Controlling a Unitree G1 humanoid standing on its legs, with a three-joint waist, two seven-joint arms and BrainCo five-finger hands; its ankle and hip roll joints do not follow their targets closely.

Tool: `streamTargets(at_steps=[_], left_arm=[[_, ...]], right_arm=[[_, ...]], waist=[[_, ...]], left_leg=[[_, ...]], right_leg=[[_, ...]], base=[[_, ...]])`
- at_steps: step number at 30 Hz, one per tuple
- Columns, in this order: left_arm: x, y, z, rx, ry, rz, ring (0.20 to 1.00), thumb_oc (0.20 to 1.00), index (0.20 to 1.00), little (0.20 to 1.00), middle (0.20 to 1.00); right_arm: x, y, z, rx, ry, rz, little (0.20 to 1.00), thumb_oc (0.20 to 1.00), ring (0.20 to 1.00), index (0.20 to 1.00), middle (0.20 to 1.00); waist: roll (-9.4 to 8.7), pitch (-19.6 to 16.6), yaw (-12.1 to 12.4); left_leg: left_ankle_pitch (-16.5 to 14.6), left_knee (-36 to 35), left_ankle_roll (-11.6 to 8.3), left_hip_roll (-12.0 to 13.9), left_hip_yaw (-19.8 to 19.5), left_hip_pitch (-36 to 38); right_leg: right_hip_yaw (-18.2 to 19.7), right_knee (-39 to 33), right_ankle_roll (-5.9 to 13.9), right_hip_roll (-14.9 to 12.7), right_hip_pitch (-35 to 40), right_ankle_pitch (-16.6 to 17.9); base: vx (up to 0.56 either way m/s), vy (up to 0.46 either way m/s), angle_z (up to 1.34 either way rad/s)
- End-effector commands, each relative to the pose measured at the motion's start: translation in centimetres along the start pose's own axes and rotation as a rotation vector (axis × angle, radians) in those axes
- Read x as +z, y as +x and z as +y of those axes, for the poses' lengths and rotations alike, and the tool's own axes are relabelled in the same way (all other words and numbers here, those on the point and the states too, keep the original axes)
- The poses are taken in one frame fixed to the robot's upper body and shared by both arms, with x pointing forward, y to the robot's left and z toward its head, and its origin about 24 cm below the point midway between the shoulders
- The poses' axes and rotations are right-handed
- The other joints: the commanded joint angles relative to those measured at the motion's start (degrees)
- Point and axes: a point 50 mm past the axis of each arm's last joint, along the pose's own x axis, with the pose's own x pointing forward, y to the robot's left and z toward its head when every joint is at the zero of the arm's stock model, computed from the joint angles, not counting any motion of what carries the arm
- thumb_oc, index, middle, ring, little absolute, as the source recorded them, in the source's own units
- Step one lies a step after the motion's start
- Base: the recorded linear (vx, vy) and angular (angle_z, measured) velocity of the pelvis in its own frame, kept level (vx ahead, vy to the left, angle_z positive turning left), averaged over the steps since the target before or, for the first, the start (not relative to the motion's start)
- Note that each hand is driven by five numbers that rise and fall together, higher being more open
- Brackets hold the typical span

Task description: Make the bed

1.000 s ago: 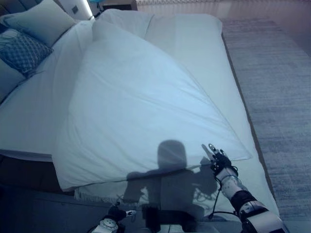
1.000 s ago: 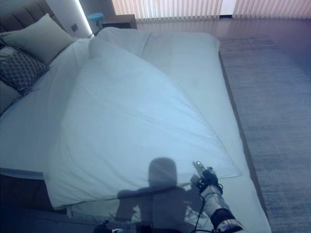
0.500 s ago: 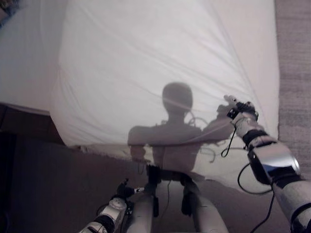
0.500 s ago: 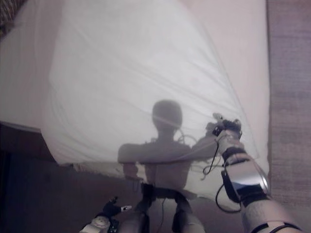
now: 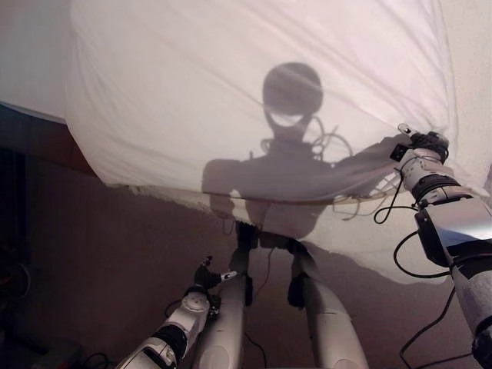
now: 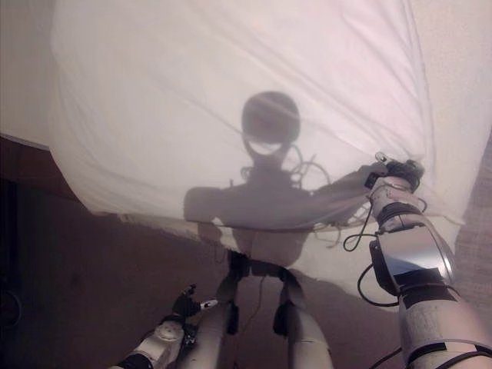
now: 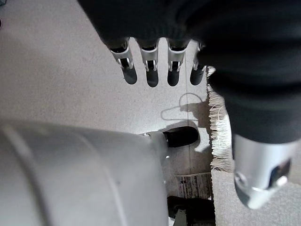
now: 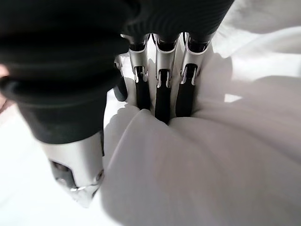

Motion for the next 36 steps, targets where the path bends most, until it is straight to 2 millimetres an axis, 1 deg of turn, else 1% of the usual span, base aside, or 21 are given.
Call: streamTargets(at_steps=[1, 3, 6, 9, 11, 13, 14, 15, 16, 18, 19, 20, 21, 22, 23, 24, 26, 27, 31, 33, 36], left_arm=[[1.4, 0.2, -0.6, -0.012, 0.011, -0.047, 1.0, 1.0, 1.0, 1.0, 1.0], [2.0, 0.3, -0.7, -0.015, 0.0, -0.067, 1.0, 1.0, 1.0, 1.0, 1.0], [2.6, 0.4, -0.6, -0.014, 0.005, -0.077, 1.0, 1.0, 1.0, 1.0, 1.0], [2.9, 0.6, -0.5, -0.004, 0.0, -0.077, 1.0, 1.0, 1.0, 1.0, 1.0], [3.3, 0.7, -0.3, 0.01, -0.012, -0.09, 1.0, 1.0, 1.0, 1.0, 1.0], [3.4, 0.7, -0.2, 0.022, -0.021, -0.097, 1.0, 1.0, 1.0, 1.0, 1.0], [3.4, 0.6, -0.2, 0.031, -0.026, -0.1, 1.0, 1.0, 1.0, 1.0, 1.0], [3.3, 0.6, 0.0, 0.054, -0.038, -0.103, 1.0, 1.0, 1.0, 1.0, 1.0], [3.1, 0.6, 0.0, 0.065, -0.042, -0.095, 1.0, 1.0, 1.0, 1.0, 1.0], [3.0, 0.6, 0.0, 0.065, -0.041, -0.095, 1.0, 1.0, 1.0, 1.0, 1.0], [2.6, 0.5, -0.1, 0.082, -0.044, -0.078, 1.0, 1.0, 1.0, 1.0, 1.0], [2.6, 0.5, -0.1, 0.082, -0.043, -0.078, 1.0, 1.0, 1.0, 1.0, 1.0], [2.1, 0.4, -0.2, 0.087, -0.052, -0.057, 1.0, 1.0, 1.0, 1.0, 1.0], [2.1, 0.4, -0.2, 0.087, -0.051, -0.057, 1.0, 1.0, 1.0, 1.0, 1.0], [1.3, 0.4, -0.2, 0.092, -0.056, -0.02, 1.0, 1.0, 1.0, 1.0, 1.0], [1.3, 0.4, -0.2, 0.092, -0.056, -0.02, 1.0, 1.0, 1.0, 1.0, 1.0], [0.7, 0.4, -0.1, 0.099, -0.072, 0.015, 1.0, 1.0, 1.0, 1.0, 1.0], [0.7, 0.4, -0.1, 0.099, -0.072, 0.016, 1.0, 1.0, 1.0, 1.0, 1.0], [0.0, 0.3, 0.2, 0.113, -0.078, 0.043, 1.0, 1.0, 1.0, 1.0, 1.0], [0.1, 0.3, 0.2, 0.115, -0.08, 0.043, 1.0, 1.0, 1.0, 1.0, 1.0], [0.1, 0.3, 0.1, 0.118, -0.089, 0.046, 1.0, 1.0, 1.0, 1.0, 1.0]], right_arm=[[4.6, -0.5, 0.7, 0.061, -0.108, -0.173, 1.0, 1.0, 1.0, 1.0, 1.0], [4.8, -0.7, 1.1, 0.077, -0.152, -0.205, 1.0, 1.0, 1.0, 1.0, 1.0], [4.2, -1.0, 1.8, 0.114, -0.174, -0.21, 1.0, 1.0, 1.0, 1.0, 1.0], [3.9, -1.5, 2.9, 0.146, -0.215, -0.247, 1.0, 1.0, 1.0, 1.0, 1.0], [3.6, -2.3, 4.1, 0.181, -0.216, -0.306, 1.0, 1.0, 1.0, 1.0, 1.0], [2.9, -3.3, 5.3, 0.203, -0.188, -0.374, 1.0, 1.0, 1.0, 1.0, 1.0], [2.8, -4.2, 5.8, 0.217, -0.132, -0.435, 1.0, 1.0, 1.0, 1.0, 1.0], [2.7, -6.0, 5.9, 0.218, -0.004, -0.542, 1.0, 1.0, 1.0, 1.0, 1.0], [2.2, -6.7, 5.6, 0.206, 0.088, -0.561, 1.0, 1.0, 1.0, 1.0, 1.0], [2.1, -6.7, 5.5, 0.205, 0.088, -0.56, 1.0, 1.0, 1.0, 1.0, 1.0], [-0.1, -7.6, 3.8, 0.114, 0.284, -0.541, 1.0, 1.0, 1.0, 1.0, 1.0], [-0.1, -7.7, 3.8, 0.113, 0.284, -0.54, 1.0, 1.0, 1.0, 1.0, 1.0], [-2.3, -7.8, 3.2, 0.082, 0.412, -0.442, 1.0, 1.0, 1.0, 1.0, 1.0], [-2.3, -7.8, 3.1, 0.081, 0.412, -0.441, 1.0, 1.0, 1.0, 1.0, 1.0], [-4.7, -7.9, 2.9, 0.077, 0.49, -0.335, 1.0, 1.0, 1.0, 1.0, 1.0], [-4.7, -7.9, 2.9, 0.077, 0.49, -0.335, 1.0, 1.0, 1.0, 1.0, 1.0], [-7.4, -8.7, 3.4, 0.112, 0.515, -0.238, 1.0, 1.0, 1.0, 1.0, 1.0], [-7.4, -8.7, 3.4, 0.113, 0.515, -0.238, 1.0, 1.0, 1.0, 1.0, 1.0], [-10.3, -10.0, 4.7, 0.177, 0.502, -0.13, 1.0, 1.0, 1.0, 1.0, 1.0], [-10.6, -10.1, 5.0, 0.195, 0.515, -0.105, 1.0, 1.0, 1.0, 1.0, 1.0], [-11.9, -10.9, 5.9, 0.236, 0.56, -0.024, 1.0, 1.0, 1.0, 1.0, 1.0]], waist=[[-2.11, 2.25, 0.56], [-2.19, 2.37, 0.28], [-2.67, 2.23, -0.06], [-3.01, 2.18, -0.47], [-3.39, 2.09, -1.37], [-3.73, 1.95, -2.17], [-3.85, 2.16, -2.95], [-3.95, 2.28, -3.98], [-3.88, 2.32, -4.52], [-3.96, 2.07, -4.44], [-3.21, 2.49, -5.44], [-3.28, 2.38, -5.4], [-2.94, 2.63, -6.0], [-3.01, 2.47, -5.97], [-2.83, 2.61, -6.41], [-2.88, 2.53, -6.41], [-2.79, 2.55, -6.92], [-2.85, 2.52, -6.91], [-3.48, 2.73, -6.73], [-3.59, 2.82, -6.68], [-3.73, 3.01, -6.38]], left_leg=[[0.12, -0.69, -1.89, -5.14, 0.72, -0.52], [0.08, -0.69, -1.75, -5.2, 0.65, -0.33], [-0.21, -0.69, -1.57, -5.22, 1.17, 0.37], [-0.49, -0.69, -1.55, -5.13, 1.83, 1.16], [-0.53, -0.69, -1.51, -5.09, 2.62, 1.69], [-0.75, -0.69, -1.44, -4.98, 3.28, 2.26], [-1.14, -0.69, -1.37, -4.9, 3.74, 2.93], [-1.55, -0.69, -1.18, -4.85, 4.42, 3.56], [-1.77, -0.69, -1.06, -4.88, 4.81, 3.76], [-1.57, -0.69, -1.04, -4.92, 4.83, 3.48], [-2.15, -0.69, -0.74, -4.9, 5.8, 4.06], [-1.92, -0.69, -0.72, -4.94, 5.82, 3.86], [-2.34, -0.69, -0.6, -4.95, 6.44, 4.36], [-2.05, -0.69, -0.57, -5.0, 6.48, 4.05], [-2.46, -0.69, -0.51, -5.02, 7.03, 4.63], [-2.2, -0.69, -0.48, -5.07, 7.06, 4.4], [-2.26, -0.69, -0.4, -5.03, 7.81, 4.55], [-2.27, -0.69, -0.4, -5.03, 7.87, 4.57], [-2.37, -0.69, -0.17, -4.76, 8.87, 5.16], [-2.33, -0.69, -0.16, -4.73, 8.87, 5.18], [-2.44, -0.69, -0.21, -4.67, 8.63, 5.38]], right_leg=[[3.45, 1.87, 5.35, -1.83, 2.4, 2.65], [3.62, 2.25, 5.34, -1.95, 2.21, 2.55], [4.47, 2.45, 5.29, -1.89, 2.59, 2.56], [5.45, 2.21, 5.33, -1.81, 2.96, 2.84], [6.16, 2.02, 5.45, -1.8, 3.02, 3.27], [6.9, 2.04, 5.61, -1.75, 3.24, 3.34], [7.48, 2.06, 5.68, -1.64, 3.66, 3.16], [8.46, 2.1, 5.87, -1.61, 3.71, 3.28], [8.95, 2.03, 5.97, -1.65, 3.72, 3.38], [8.96, 1.99, 5.97, -1.69, 3.46, 3.56], [9.8, 2.03, 6.24, -2.01, 3.63, 3.5], [9.81, 2.0, 6.23, -2.05, 3.45, 3.7], [10.3, 2.03, 6.33, -2.14, 3.7, 3.57], [10.32, 1.98, 6.31, -2.19, 3.42, 3.82], [10.61, 1.98, 6.4, -2.21, 3.78, 3.61], [10.63, 1.94, 6.38, -2.25, 3.57, 3.84], [11.15, 1.81, 6.44, -2.3, 3.39, 4.12], [11.21, 1.79, 6.44, -2.29, 3.41, 4.13], [11.66, 1.52, 6.59, -1.98, 3.7, 4.76], [11.59, 1.47, 6.56, -1.96, 3.8, 4.76], [11.12, 1.41, 6.4, -1.75, 4.15, 4.46]], base=[[0.0, 0.0, 0.0], [0.01, 0.016, 0.01], [0.0, 0.015, 0.0], [0.01, 0.063, -0.04], [0.0, 0.067, -0.16], [-0.01, 0.079, -0.24], [-0.01, 0.123, -0.29], [0.0, 0.12, -0.3], [-0.02, 0.086, -0.33], [-0.01, 0.048, -0.34], [-0.01, 0.067, -0.28], [-0.01, 0.103, -0.18], [-0.02, 0.038, -0.08], [0.0, 0.064, -0.09], [-0.02, 0.027, -0.08], [-0.01, 0.039, -0.16], [-0.01, 0.033, -0.23], [-0.01, 0.026, -0.2], [-0.01, 0.0, -0.1], [0.0, -0.029, -0.04], [0.0, -0.013, 0.0]])
